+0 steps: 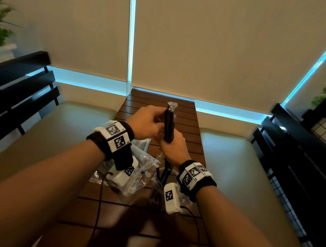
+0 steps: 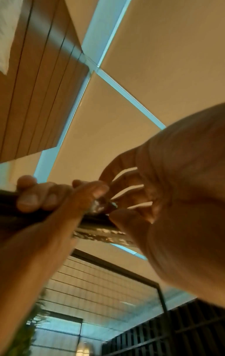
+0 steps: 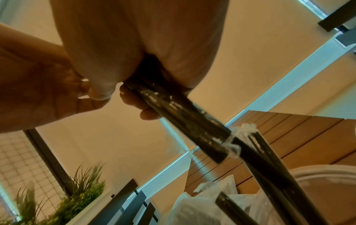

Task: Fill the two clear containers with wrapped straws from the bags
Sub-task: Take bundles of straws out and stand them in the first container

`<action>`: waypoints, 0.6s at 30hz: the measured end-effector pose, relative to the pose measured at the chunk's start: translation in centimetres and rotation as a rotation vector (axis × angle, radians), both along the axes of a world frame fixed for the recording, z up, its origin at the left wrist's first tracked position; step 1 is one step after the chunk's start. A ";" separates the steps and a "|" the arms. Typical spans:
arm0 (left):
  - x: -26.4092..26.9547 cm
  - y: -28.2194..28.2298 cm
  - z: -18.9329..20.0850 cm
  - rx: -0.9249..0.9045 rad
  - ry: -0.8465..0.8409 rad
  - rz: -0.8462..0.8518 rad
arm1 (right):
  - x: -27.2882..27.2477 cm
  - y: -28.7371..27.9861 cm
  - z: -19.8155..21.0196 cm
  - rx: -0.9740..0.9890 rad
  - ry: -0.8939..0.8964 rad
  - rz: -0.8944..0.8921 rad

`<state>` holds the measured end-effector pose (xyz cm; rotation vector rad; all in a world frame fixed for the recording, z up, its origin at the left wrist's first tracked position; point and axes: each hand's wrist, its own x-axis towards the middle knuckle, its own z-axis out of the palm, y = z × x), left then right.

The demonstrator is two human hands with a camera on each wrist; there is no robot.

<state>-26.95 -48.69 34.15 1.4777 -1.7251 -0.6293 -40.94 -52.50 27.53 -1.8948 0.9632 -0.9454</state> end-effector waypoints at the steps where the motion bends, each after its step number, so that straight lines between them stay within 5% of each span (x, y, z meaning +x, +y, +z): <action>1: 0.0 -0.1 -0.4 -0.010 -0.046 0.048 | 0.0 0.1 -0.2 -0.014 0.001 0.018; 8: 4.4 0.9 -3.8 -0.007 0.024 0.533 | -1.1 0.3 -2.7 0.084 -0.079 -0.091; 12: 8.1 3.1 -5.3 0.080 -0.186 0.617 | -2.1 0.0 -3.6 0.096 -0.097 -0.215; 18: 9.4 6.2 -11.8 0.467 -0.403 0.499 | -1.7 -0.6 -4.8 0.067 -0.130 -0.412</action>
